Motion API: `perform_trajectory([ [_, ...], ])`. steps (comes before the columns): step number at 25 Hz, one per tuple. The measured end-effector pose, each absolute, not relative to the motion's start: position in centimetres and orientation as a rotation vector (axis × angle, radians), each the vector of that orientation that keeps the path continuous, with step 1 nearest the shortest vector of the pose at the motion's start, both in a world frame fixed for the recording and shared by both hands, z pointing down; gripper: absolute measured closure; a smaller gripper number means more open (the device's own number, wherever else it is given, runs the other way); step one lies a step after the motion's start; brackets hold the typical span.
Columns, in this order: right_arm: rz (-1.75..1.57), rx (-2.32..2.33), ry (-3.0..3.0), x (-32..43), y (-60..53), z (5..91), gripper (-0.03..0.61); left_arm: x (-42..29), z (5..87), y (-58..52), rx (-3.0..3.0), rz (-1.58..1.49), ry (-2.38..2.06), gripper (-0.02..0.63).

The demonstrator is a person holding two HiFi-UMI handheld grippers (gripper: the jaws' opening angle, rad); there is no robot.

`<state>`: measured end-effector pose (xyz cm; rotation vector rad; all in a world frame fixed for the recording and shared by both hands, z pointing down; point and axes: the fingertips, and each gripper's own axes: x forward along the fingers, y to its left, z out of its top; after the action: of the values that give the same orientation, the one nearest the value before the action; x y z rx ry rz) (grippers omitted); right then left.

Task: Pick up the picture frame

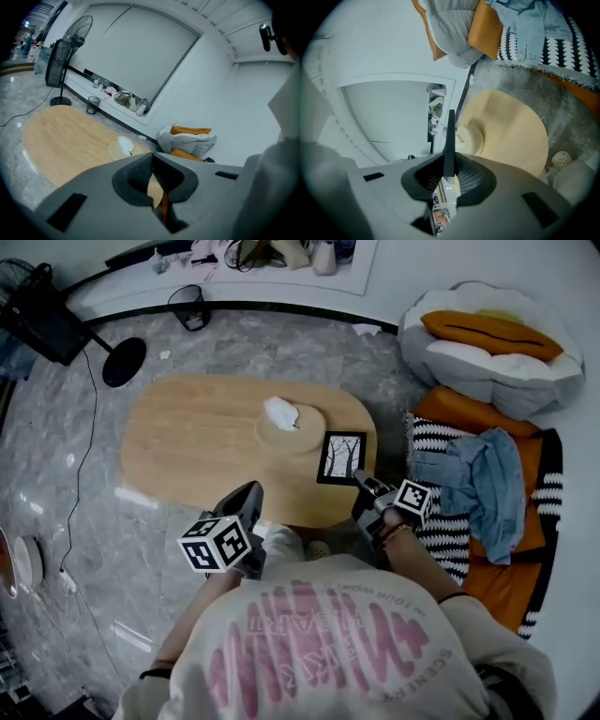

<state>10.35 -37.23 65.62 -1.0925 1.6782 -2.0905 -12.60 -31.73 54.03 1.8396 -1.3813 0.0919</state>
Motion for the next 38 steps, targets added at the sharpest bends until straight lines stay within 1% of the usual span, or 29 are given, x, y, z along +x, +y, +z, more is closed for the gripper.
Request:
perform_trajectory([
  [5,-1.990,-1.024,1.799,10.9,-38.2,59.7,0.503,-10.0,50.8,-32.1,1.895,0.028,-1.421,0.612],
  [12,-1.800,-1.015,2.024,11.9,-39.5,51.0,0.503,-7.6,43.9,-33.2,1.996,-0.108,-1.487,0.612],
  [17,-1.652,-1.067,2.150,11.9,-40.1,45.6,0.503,-7.0,39.9,-33.3,2.053,-0.119,-1.514,0.611],
  [25,-1.331,-1.053,2.334,10.8,-39.7,37.4,0.503,-6.5,36.1,-33.0,2.126,-0.205,-1.517,0.611],
  [31,-1.182,-1.091,2.386,10.0,-37.5,34.2,0.503,-7.6,34.4,-31.8,2.175,-0.244,-1.520,0.612],
  [35,-1.109,-1.140,2.426,8.5,-35.9,33.7,0.503,-8.5,33.7,-30.8,2.233,-0.229,-1.483,0.612],
  [38,-1.115,-1.175,2.424,6.7,-34.5,34.1,0.503,-9.7,33.8,-30.1,2.246,-0.200,-1.447,0.611],
])
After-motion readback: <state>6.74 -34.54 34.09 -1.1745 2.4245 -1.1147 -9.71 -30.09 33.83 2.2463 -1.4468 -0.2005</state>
